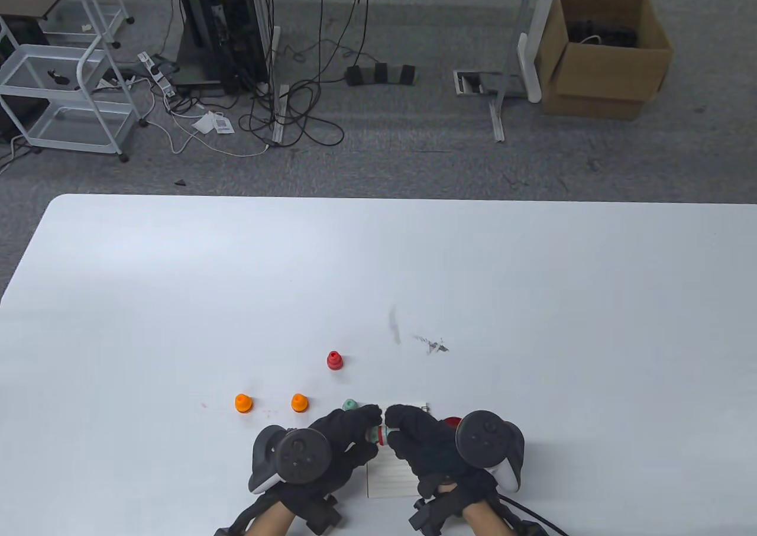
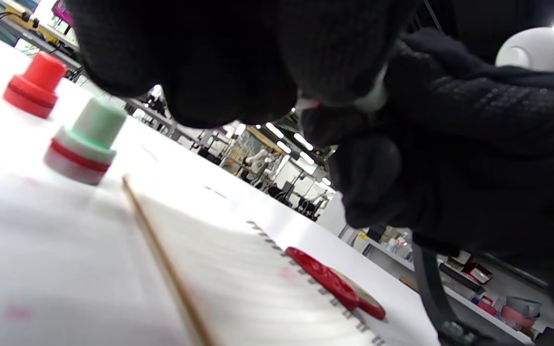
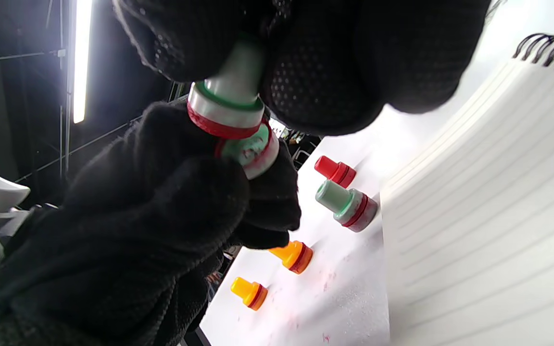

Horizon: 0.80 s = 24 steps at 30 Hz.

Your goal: Stamp reward stamp onto notebook

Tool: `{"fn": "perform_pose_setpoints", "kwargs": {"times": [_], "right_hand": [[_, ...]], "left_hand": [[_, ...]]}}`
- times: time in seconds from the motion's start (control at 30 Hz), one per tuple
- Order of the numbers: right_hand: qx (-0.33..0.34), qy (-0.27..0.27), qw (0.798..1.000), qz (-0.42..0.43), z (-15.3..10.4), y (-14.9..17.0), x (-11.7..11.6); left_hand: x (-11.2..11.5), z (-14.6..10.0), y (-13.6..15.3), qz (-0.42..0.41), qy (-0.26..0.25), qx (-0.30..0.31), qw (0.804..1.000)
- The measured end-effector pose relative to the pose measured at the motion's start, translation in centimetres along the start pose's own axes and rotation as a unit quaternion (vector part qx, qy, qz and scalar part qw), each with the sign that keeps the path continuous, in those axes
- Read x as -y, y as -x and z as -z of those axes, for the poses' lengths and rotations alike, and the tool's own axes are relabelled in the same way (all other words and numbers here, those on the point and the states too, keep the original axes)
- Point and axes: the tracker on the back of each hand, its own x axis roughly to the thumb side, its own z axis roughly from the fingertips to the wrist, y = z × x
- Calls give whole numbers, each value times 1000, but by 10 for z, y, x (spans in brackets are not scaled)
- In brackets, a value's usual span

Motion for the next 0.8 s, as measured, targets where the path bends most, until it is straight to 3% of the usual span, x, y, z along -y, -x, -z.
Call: {"fn": "perform_pose_setpoints", "kwargs": {"times": [0.1, 0.27, 0.53, 0.8], "right_hand": [[0, 4, 1000, 1, -1, 2, 3], [-2, 14, 1000, -1, -2, 4, 10], [-9, 29, 999, -15, -2, 6, 18], [-8, 31, 999, -21, -2, 6, 20]], "left_hand": [[0, 1, 3, 4, 18, -4, 1000], [1, 3, 5, 67, 94, -14, 993], [17, 5, 8, 195, 221, -47, 954], [19, 4, 6, 231, 213, -50, 948]]}}
